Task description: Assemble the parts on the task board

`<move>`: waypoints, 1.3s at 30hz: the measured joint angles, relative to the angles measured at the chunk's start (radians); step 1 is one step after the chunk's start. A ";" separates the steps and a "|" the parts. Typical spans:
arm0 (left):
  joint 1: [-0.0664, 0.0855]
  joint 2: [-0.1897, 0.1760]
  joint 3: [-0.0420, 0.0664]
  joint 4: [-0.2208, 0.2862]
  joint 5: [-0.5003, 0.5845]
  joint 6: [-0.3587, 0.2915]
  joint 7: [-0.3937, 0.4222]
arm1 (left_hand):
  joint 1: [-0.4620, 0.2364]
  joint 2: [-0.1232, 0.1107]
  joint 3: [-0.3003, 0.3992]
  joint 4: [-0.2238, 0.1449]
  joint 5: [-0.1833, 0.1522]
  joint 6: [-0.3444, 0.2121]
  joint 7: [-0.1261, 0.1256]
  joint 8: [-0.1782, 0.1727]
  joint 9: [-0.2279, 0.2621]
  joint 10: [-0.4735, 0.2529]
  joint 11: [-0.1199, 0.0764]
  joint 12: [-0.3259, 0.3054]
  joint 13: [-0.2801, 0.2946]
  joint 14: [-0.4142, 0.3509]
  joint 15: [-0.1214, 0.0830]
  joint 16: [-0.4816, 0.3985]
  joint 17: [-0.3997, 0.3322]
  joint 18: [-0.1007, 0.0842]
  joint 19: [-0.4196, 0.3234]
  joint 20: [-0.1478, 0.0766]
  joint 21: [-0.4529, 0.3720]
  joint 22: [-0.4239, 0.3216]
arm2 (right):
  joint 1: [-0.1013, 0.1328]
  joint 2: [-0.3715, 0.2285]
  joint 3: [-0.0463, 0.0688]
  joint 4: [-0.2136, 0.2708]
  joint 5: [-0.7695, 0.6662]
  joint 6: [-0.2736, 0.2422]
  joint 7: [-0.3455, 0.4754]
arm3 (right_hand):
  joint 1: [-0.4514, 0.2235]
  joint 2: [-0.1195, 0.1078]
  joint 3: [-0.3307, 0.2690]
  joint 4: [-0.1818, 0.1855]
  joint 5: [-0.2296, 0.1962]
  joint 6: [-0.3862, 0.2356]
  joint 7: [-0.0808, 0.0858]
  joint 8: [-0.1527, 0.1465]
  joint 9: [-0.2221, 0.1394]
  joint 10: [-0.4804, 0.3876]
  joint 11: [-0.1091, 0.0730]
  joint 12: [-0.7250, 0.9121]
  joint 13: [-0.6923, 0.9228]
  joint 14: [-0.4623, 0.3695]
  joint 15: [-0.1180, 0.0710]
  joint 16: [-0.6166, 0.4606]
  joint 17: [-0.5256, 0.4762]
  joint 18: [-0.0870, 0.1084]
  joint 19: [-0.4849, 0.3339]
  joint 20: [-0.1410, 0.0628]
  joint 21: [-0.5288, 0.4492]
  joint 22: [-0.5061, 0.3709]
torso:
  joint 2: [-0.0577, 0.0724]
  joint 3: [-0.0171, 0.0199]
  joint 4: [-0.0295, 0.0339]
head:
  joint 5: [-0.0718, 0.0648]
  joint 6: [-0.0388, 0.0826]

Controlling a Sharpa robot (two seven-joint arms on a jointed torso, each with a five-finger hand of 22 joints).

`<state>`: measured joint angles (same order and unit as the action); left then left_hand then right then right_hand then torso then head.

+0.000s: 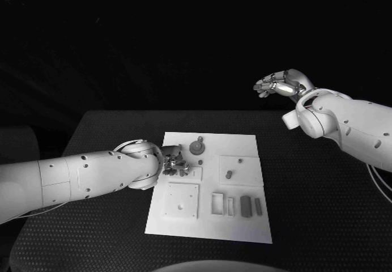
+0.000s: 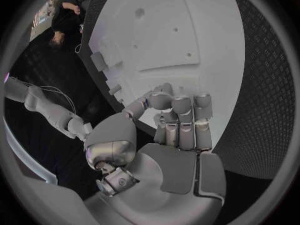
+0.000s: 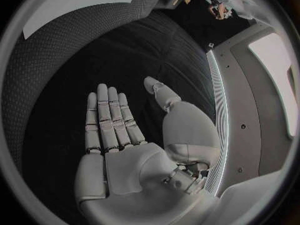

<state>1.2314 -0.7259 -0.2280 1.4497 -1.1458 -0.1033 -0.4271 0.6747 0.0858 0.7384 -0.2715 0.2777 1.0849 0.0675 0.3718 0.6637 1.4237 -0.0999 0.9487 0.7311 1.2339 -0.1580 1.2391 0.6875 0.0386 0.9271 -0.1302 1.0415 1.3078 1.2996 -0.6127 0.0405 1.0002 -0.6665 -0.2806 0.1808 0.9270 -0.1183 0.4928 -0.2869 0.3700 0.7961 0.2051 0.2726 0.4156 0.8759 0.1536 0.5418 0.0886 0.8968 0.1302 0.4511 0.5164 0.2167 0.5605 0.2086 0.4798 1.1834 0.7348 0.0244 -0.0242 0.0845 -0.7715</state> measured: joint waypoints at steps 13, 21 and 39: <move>0.001 0.005 0.000 -0.002 -0.002 0.003 -0.007 | -0.004 0.004 -0.001 0.001 -0.015 0.005 -0.001 0.003 0.002 0.000 0.000 0.001 0.000 0.000 0.003 0.004 -0.002 0.000 0.000 0.000 0.000 0.000 | 0.000 0.000 0.000 0.000 0.000 0.002 0.000 | 0.000 0.000 0.000 0.000 0.000 0.000 0.000 0.000 0.000 0.000 0.000 0.000 -0.001 0.000 0.000 0.000 0.000 0.000 0.000 0.000 0.000 0.001 | 0.000 0.0000 0.0004 | -0.002 0.000; -0.004 0.011 -0.003 -0.001 -0.003 0.009 -0.013 | -0.005 0.005 0.001 0.029 -0.116 0.058 -0.009 0.008 0.010 0.000 0.000 0.012 0.002 0.001 0.003 0.019 -0.010 0.000 0.000 0.000 0.006 0.000 | 0.000 0.001 0.000 -0.001 0.000 0.003 0.000 | 0.000 0.000 0.000 0.000 0.000 0.000 0.000 0.000 -0.001 0.000 0.000 -0.004 -0.002 0.000 0.000 -0.004 -0.001 0.000 0.000 0.000 0.000 0.001 | 0.000 -0.0001 0.0005 | -0.005 0.000; -0.006 0.013 -0.005 -0.002 -0.007 0.017 -0.016 | -0.018 -0.068 -0.032 0.084 -0.227 0.085 -0.033 0.009 0.011 0.009 -0.009 0.019 0.003 0.003 -0.006 0.027 -0.019 0.000 0.000 0.000 0.007 0.000 | 0.000 -0.002 0.000 -0.001 0.001 0.005 -0.001 | 0.000 0.000 0.000 0.000 0.000 0.000 0.000 0.000 -0.002 0.000 0.000 -0.004 -0.004 -0.002 0.002 -0.004 -0.002 0.000 0.000 0.000 -0.004 0.001 | 0.000 -0.0012 0.0018 | -0.008 0.002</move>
<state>1.2255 -0.7133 -0.2328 1.4480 -1.1528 -0.0858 -0.4430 0.6563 0.0178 0.7060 -0.1870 0.0511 1.1704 0.0349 0.3806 0.6745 1.4329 -0.1086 0.9681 0.7337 1.2371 -0.1637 1.2662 0.6688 0.0386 0.9272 -0.1302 1.0486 1.3074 1.2995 -0.6147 0.0405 0.9996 -0.6657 -0.2758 0.1798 0.9270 -0.1183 0.4928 -0.2869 0.3698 0.7961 0.2051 0.2726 0.4138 0.8758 0.1536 0.5380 0.0848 0.8944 0.1324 0.4473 0.5147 0.2166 0.5605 0.2085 0.4761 1.1849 0.7344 0.0232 -0.0223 0.0766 -0.7697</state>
